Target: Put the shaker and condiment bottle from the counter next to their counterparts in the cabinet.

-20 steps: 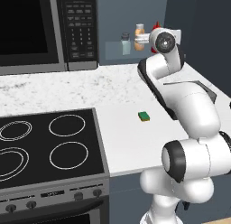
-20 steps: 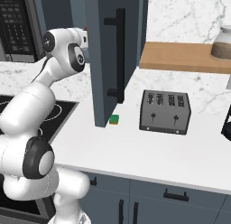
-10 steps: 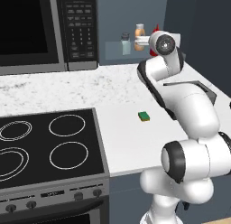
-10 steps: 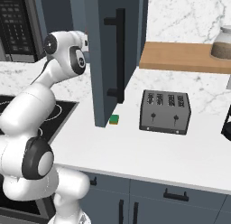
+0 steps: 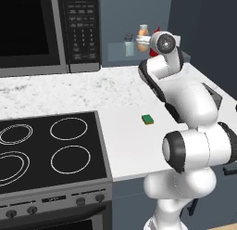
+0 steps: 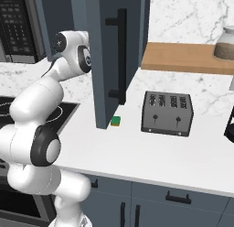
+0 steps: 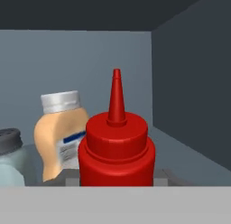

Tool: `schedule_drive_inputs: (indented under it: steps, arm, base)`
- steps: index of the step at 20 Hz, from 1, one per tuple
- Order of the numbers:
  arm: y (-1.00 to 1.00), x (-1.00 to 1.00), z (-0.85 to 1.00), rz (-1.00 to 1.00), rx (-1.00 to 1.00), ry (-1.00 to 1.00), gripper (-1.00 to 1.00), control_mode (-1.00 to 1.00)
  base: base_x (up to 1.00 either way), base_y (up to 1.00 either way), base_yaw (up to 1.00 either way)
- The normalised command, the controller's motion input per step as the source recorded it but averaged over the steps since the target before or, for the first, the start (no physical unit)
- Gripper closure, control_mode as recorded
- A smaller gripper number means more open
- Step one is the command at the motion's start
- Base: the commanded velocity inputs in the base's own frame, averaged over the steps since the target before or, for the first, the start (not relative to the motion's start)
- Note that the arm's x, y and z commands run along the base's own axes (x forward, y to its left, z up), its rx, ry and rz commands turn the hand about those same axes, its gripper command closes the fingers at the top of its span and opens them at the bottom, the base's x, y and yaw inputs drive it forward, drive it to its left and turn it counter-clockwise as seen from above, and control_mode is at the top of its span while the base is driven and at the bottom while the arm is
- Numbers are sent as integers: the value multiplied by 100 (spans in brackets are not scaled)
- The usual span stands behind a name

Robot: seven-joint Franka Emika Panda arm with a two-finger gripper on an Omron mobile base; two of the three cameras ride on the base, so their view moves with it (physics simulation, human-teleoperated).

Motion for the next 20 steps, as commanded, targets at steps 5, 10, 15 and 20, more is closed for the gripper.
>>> schedule_drive_inputs:
  steps: [5, 10, 15, 20]
  arm:
    - [-3, 31, -18, 0, 9, 0, 100, -100]
    - [-3, 33, -9, 0, 8, 0, 100, -100]
    - [0, 12, -13, 1, 2, -1, -100, -100]
    - [0, 0, -2, 0, 0, 0, -100, -100]
  base:
    - [0, 0, 0]
    - [0, 0, 0]
    - [0, 0, 0]
    - [0, 0, 0]
